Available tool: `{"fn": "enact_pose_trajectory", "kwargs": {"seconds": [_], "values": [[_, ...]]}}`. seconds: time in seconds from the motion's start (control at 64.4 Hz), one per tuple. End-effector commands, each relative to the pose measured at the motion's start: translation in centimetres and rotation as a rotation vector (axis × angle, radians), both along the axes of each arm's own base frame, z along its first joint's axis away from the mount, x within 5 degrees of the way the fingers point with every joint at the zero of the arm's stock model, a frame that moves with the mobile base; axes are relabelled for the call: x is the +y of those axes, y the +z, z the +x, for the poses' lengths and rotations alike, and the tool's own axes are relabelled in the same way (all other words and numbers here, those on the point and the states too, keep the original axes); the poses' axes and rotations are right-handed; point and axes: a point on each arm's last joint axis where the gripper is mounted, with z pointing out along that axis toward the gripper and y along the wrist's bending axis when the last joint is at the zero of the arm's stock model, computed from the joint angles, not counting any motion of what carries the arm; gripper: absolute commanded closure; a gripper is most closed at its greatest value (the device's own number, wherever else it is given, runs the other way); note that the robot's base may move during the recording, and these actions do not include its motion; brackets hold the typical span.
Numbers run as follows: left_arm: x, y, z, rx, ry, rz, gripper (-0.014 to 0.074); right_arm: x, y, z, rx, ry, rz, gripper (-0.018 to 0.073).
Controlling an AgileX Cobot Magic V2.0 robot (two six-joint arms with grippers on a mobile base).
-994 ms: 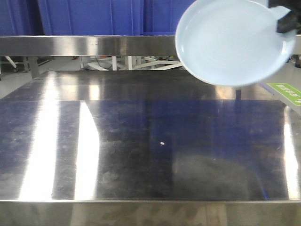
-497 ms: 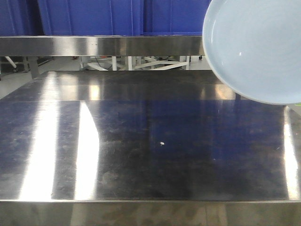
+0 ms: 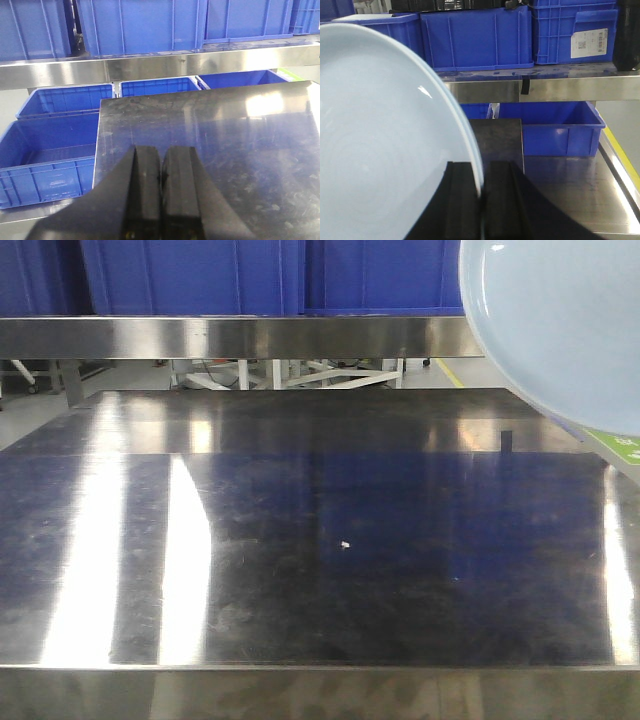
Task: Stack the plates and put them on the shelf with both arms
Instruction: 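Drive the base away from the table holding the plates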
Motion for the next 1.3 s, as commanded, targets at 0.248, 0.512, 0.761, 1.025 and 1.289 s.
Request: {"fn": "enact_pose_trajectory", "kwargs": {"seconds": [0.248, 0.512, 0.761, 1.025, 1.289], "values": [[0.04, 1.75, 0.09, -0.107, 0.007, -0.035, 0.0514, -0.27, 1.88, -0.01, -0.122, -0.028, -0.004, 0.0503], [0.04, 1.75, 0.09, -0.107, 0.007, -0.035, 0.0514, -0.27, 1.88, -0.01, -0.122, -0.028, -0.004, 0.0503], [0.04, 1.75, 0.09, -0.107, 0.007, -0.035, 0.0514, -0.27, 1.88, -0.01, -0.122, -0.028, -0.004, 0.0503], [0.04, 1.75, 0.09, -0.107, 0.007, -0.035, 0.0514, -0.27, 1.88, -0.01, -0.122, -0.028, -0.004, 0.0503], [0.04, 1.75, 0.09, -0.107, 0.007, -0.035, 0.0514, -0.27, 1.88, -0.01, -0.122, -0.028, -0.004, 0.0503]]}}
